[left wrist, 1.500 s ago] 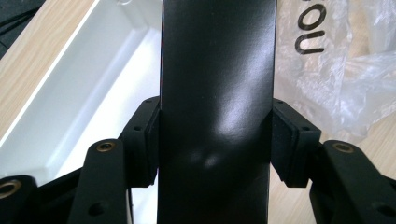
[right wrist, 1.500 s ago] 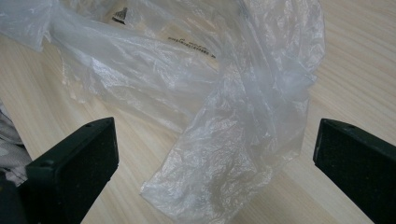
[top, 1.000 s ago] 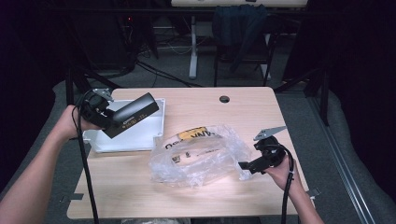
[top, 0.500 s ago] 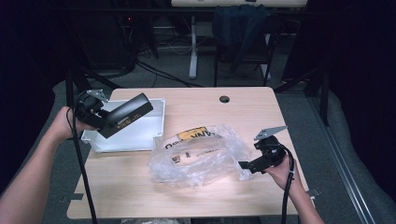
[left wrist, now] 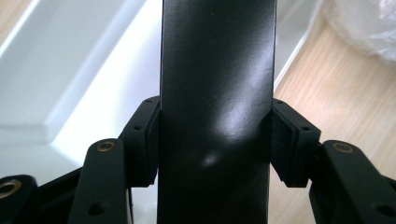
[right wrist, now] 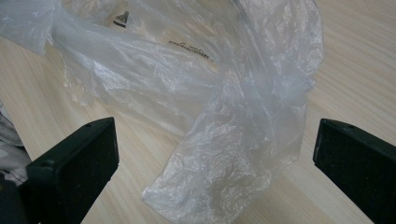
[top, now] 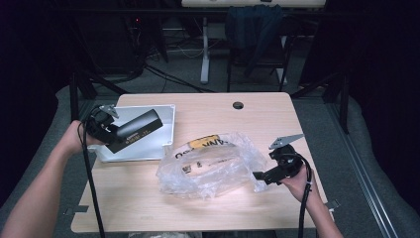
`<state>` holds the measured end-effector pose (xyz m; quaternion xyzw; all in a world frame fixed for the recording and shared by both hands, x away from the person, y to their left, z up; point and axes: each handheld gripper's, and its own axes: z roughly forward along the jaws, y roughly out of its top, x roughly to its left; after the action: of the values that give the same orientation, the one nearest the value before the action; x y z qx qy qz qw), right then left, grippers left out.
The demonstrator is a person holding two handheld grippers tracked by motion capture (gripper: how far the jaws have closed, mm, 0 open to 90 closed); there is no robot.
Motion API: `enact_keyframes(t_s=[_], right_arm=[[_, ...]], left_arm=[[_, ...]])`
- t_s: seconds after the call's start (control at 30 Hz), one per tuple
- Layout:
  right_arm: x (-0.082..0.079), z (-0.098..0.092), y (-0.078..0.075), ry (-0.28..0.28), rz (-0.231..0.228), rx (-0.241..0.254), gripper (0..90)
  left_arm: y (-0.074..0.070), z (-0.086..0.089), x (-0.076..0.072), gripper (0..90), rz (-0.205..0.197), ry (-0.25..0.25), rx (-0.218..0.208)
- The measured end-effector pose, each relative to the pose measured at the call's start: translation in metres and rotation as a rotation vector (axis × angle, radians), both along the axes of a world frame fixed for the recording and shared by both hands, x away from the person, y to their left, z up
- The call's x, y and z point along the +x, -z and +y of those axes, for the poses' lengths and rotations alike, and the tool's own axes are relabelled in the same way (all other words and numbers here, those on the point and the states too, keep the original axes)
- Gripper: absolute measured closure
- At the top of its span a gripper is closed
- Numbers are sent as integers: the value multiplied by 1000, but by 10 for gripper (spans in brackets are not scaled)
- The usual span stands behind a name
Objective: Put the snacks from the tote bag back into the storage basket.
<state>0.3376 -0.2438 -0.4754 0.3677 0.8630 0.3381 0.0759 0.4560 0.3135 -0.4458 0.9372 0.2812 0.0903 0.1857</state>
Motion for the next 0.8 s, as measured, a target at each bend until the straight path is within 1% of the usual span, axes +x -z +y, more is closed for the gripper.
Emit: enact_keyframes(t_s=[0.03,0.07,0.13,0.17,0.23,0.27,0.4,0.43,0.53,0.6,0.63,0.7,0.77,0.8], right_arm=[[0,0,0,2,-1,0,0],[0,0,0,3,0,0,0],[0,0,1,0,1,-3,0],[0,0,1,0,3,-3,0],[0,1,0,4,3,-1,0],[0,1,0,3,3,1,0],[0,0,0,3,1,-5,0],[0,1,0,4,1,-3,0],[0,1,0,5,-3,-9,1],[-1,1,0,2,-2,-4,1],[-1,2,0,1,-2,-3,1],[-1,2,0,1,2,-7,1],[-1,3,1,-3,2,-4,1],[-1,2,1,-3,0,-10,1]], left_arm=[[3,-1,1,435,1,3,4],[5,-2,2,435,9,15,15],[9,-4,3,434,11,25,35],[11,-5,4,434,16,28,37],[14,-5,6,435,13,28,44],[16,-5,7,435,18,22,38],[21,-5,12,435,16,29,51],[23,-5,12,435,17,29,46],[29,-7,15,435,16,40,66],[32,-9,16,435,11,42,81],[34,-11,17,435,13,45,94],[38,-12,18,435,15,47,104],[41,-13,20,435,22,55,95],[43,-14,20,435,19,53,98]])
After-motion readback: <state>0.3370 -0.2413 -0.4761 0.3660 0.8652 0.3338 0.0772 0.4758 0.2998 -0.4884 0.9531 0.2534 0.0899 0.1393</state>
